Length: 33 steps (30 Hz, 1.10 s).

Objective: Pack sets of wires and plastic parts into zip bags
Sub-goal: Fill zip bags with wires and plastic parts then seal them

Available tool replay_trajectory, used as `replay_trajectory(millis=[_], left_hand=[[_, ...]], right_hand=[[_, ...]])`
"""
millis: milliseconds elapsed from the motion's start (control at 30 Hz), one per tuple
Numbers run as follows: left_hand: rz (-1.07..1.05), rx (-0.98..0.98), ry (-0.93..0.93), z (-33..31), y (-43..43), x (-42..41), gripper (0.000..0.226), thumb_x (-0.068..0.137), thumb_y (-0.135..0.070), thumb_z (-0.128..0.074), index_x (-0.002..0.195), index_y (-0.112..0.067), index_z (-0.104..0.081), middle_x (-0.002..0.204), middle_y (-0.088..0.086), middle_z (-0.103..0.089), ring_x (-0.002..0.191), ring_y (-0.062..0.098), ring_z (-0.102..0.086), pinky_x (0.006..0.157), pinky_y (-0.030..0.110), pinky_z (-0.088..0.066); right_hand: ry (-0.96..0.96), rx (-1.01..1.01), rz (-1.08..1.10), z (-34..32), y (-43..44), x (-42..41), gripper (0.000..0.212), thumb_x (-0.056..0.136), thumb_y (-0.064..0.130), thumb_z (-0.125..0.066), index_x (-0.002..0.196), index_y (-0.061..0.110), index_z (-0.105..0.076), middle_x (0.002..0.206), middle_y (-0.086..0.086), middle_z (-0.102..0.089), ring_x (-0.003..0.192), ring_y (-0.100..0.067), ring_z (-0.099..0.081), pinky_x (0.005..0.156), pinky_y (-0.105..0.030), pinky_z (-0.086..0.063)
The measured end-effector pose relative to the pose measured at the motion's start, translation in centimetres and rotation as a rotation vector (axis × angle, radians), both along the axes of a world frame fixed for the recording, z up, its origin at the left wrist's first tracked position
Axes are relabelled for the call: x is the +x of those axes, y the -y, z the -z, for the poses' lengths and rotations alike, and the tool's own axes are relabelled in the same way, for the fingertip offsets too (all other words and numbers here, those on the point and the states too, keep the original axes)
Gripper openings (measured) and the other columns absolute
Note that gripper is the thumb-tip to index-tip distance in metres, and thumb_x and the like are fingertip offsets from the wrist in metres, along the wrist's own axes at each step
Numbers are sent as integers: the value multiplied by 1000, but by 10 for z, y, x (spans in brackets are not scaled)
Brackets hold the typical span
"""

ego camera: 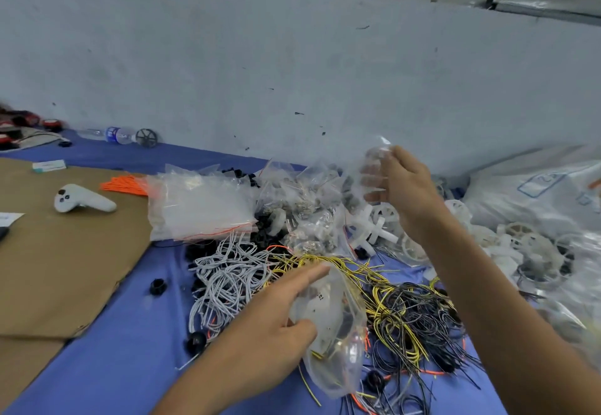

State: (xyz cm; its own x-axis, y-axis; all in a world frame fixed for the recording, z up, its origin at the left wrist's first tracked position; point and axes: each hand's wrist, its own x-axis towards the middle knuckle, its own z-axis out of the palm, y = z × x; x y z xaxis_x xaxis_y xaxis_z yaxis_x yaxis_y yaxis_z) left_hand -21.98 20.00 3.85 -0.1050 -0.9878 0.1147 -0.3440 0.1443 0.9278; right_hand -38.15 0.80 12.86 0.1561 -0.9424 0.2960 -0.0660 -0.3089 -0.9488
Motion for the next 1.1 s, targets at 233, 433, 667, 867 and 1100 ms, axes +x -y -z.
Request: replay_trajectory(millis=[233,433,667,867,1100], left_hand=[[44,22,-52,2,-2,-5,71,80,-10,-50,135,-53,-47,137,-25,-49,62,-3,-54,54,15,-38],[70,-24,12,-2,-6,-2,81,79,-3,-53,143,-50,-39,143,-29,-41,52,-4,-45,53,11,-36],[30,-96,167,-9,-11,-5,81,77,-15,-54,149,-44,-31,147,-44,-22,126,-2,-20,108,37,-39],[127,-153,279,-7,-12,-13,88,76,1,-48,150,-42,-28,149,-45,-17,128,-28,-23,102,1,-25],[-12,-317,336,-18,-10,-1,62,73,-7,-48,118,-48,-60,145,-38,-30,137,-10,-29,106,12,-27]], right_hand=[[541,387,-328,9,-130,-39,20,90,23,-55,90,19,-75,97,-15,-73,81,-27,-71,60,-33,-60],[472,282,-101,46,-179,-32,22,83,25,-56,87,23,-78,92,-10,-75,77,-25,-74,56,-35,-59],[-48,-117,66,89,-190,-9,23,88,31,-58,107,32,-71,103,5,-73,86,-7,-69,68,-22,-54],[-1597,100,-276,109,-183,37,65,67,-30,-43,130,-16,-44,135,-30,-44,134,-30,-39,113,-33,-32],[-1292,-237,-242,56,-157,25,47,95,8,-45,142,10,-42,142,-9,-45,134,-27,-39,106,-22,-31]])
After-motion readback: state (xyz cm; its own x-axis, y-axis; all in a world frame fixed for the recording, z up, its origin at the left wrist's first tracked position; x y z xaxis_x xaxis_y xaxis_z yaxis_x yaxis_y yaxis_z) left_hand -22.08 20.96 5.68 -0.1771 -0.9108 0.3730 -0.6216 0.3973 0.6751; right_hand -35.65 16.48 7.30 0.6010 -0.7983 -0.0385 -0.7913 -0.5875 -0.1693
